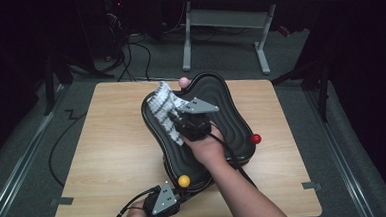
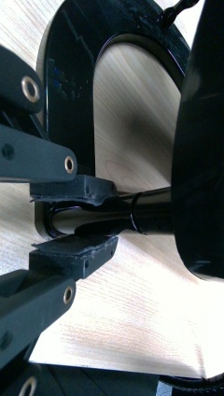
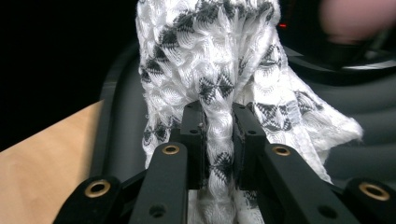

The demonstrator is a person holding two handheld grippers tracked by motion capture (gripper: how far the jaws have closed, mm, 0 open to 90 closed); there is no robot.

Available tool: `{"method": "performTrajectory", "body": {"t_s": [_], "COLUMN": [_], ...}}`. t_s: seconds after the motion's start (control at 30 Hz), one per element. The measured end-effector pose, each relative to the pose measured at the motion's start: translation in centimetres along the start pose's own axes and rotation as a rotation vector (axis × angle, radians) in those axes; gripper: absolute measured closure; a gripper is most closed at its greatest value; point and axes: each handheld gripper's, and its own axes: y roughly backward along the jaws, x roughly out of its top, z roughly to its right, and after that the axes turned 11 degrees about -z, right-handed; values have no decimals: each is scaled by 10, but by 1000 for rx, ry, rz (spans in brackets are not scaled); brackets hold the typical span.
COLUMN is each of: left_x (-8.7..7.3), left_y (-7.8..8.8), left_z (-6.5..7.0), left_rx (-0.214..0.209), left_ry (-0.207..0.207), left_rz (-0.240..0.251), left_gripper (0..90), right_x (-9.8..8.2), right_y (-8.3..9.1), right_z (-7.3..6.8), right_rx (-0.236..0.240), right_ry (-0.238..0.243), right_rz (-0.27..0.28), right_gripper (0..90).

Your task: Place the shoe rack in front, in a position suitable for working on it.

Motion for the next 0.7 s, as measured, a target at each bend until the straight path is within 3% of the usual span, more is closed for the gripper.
{"method": "performTrajectory", "body": {"t_s": [0.17,0.27,0.37,0.57,0.7], "left_x": [0,0,0,0,0], "left_y": [0,0,1,1,1], "left_z": [0,0,0,0,-1], "left_rx": [0,0,-1,-2,-4], "left_ry": [0,0,1,1,-1], "left_rz": [0,-1,-2,-2,-3], "left_gripper": [716,716,716,716,716], "right_x": [0,1,3,7,7], "right_y": [-4,-4,-3,0,1], "right_z": [-25,-28,-15,23,23], "right_rx": [69,59,18,-88,-84], "right_ry": [54,75,49,-45,-49], "right_rz": [-3,-4,-1,5,2], "right_gripper": [783,783,783,785,785]}}
